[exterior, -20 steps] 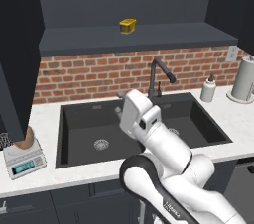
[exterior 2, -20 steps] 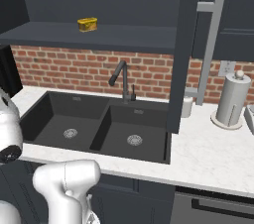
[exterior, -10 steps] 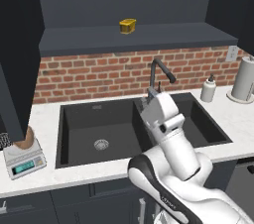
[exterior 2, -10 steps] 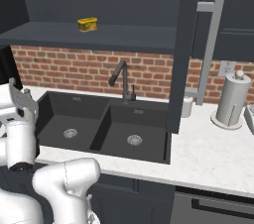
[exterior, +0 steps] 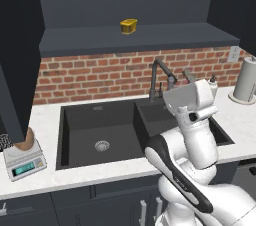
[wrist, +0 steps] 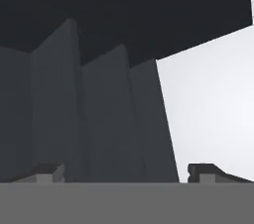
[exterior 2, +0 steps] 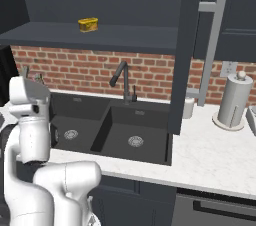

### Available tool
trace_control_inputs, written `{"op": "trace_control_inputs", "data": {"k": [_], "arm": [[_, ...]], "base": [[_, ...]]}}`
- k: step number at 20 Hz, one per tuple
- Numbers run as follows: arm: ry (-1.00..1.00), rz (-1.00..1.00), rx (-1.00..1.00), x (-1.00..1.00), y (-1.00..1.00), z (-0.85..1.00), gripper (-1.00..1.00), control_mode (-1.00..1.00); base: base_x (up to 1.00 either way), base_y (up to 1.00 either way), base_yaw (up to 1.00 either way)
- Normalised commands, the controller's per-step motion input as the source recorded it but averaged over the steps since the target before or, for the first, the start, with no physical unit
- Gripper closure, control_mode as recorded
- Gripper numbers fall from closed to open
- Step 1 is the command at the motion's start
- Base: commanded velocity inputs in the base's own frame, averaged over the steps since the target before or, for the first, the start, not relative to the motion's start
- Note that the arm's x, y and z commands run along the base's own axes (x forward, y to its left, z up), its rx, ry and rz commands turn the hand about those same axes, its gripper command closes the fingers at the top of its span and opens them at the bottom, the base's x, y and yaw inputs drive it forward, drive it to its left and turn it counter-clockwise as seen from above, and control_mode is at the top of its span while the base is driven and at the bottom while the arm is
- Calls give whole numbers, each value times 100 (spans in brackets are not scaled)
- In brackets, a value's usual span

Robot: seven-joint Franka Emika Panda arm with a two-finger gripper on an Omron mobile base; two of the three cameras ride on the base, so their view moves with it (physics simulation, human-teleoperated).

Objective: Pick the honey bottle and place it on the digital scale for weighing, and close the cabinet.

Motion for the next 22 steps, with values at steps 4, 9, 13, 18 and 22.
{"op": "trace_control_inputs", "data": {"k": [4,9,13,18,22], "arm": [[0,-23,-9,-63,-98,75,-100,-100],[1,-32,-21,-67,-89,71,-100,-100],[20,-31,-16,-71,-67,37,-100,-100],[36,-24,-16,-73,-34,-1,-100,-100],[20,-11,-4,-89,-21,-18,-100,-100]], "base": [[0,0,0],[0,0,0],[0,0,0],[0,0,0],[0,0,0]]}}
